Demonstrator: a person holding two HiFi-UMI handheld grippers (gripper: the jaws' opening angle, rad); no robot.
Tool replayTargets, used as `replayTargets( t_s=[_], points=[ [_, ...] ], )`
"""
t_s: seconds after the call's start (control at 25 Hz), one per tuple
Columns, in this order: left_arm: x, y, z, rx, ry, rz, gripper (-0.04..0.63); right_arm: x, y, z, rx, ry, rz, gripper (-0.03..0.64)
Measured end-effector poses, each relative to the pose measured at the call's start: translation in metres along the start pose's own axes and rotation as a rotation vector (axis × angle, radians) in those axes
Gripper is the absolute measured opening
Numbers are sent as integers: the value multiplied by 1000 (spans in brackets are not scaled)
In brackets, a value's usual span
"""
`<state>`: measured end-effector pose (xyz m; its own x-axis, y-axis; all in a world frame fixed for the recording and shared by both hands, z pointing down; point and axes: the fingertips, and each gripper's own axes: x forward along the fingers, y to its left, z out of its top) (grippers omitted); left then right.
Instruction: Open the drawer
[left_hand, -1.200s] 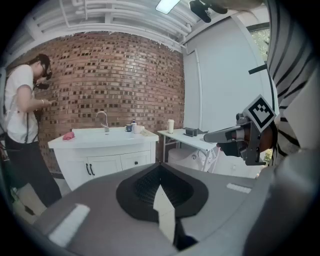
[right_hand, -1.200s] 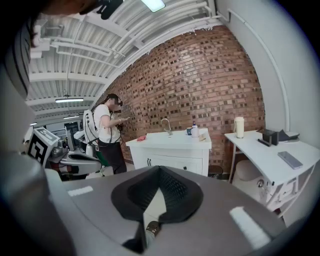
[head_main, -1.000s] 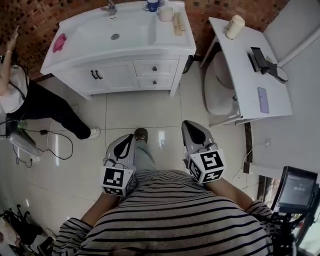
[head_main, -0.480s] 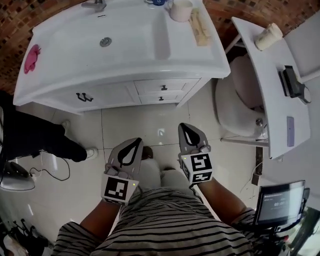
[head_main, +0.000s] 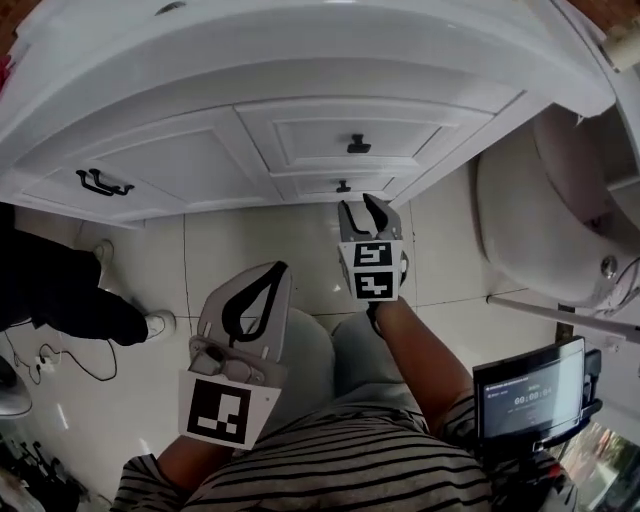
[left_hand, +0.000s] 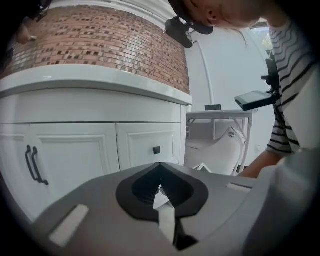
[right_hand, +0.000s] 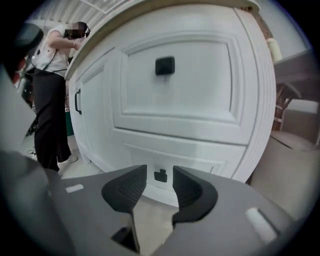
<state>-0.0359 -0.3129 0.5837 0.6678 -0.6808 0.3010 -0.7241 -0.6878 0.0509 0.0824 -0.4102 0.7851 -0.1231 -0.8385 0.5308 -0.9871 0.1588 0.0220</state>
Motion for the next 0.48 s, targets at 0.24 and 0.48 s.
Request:
replayTargets(
  t_s=[0.24,0.48],
  points=[
    [7,26,-42,6,-20,59,17,50,1,-26,-8,-30,-28,167],
    [11,39,-58,-16,-12,87,17,69,-2,-35,-41,-13,-46,161]
  ],
)
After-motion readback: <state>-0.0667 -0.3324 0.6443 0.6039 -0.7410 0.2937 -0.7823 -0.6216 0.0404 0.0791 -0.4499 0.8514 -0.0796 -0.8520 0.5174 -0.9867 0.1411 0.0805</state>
